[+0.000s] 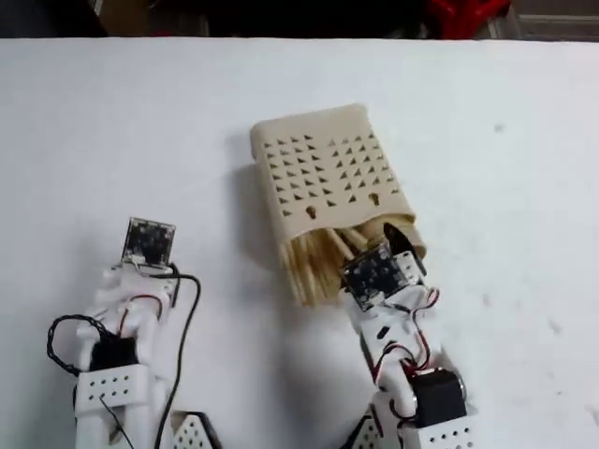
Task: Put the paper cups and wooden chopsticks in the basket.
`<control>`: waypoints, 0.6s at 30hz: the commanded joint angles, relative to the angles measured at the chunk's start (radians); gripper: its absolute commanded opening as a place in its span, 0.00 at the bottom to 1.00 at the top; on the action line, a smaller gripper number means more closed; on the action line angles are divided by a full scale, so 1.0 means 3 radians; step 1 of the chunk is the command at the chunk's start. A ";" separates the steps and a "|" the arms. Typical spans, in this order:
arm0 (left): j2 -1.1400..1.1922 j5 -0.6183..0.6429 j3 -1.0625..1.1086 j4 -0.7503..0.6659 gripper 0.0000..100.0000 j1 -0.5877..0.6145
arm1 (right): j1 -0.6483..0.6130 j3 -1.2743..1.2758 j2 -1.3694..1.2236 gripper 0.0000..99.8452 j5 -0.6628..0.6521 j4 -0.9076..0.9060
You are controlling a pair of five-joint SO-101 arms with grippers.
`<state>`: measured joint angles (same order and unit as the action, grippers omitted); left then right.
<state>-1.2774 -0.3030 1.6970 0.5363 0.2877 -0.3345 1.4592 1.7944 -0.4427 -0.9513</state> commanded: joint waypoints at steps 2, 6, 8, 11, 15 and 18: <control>-0.0069 -0.0031 0.0000 0.0000 0.19 -0.0033 | -0.0176 -0.0281 0.0033 0.27 0.0041 -0.0146; -0.0069 -0.0031 0.0000 0.0000 0.19 -0.0028 | -0.0171 -0.0496 0.0033 0.23 0.0041 -0.0309; -0.0069 -0.0031 0.0000 0.0000 0.19 -0.0033 | -0.0171 -0.0537 0.0028 0.18 0.0020 -0.0463; -0.0069 -0.0031 0.0000 0.0000 0.19 -0.0033 | -0.0115 -0.0537 0.0028 0.07 0.0020 -0.0570; -0.0069 -0.0031 0.0000 -0.0005 0.19 -0.0033 | 0.0320 -0.0563 0.0033 0.03 0.0036 -0.0575; -0.0069 -0.0015 0.0000 -0.0005 0.19 -0.0038 | 0.0698 -0.0568 0.0033 0.02 0.0036 -0.0606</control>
<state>-1.2774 -0.3030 1.6970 0.5363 0.2877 -0.2209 1.3380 1.8067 -0.4427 -1.1170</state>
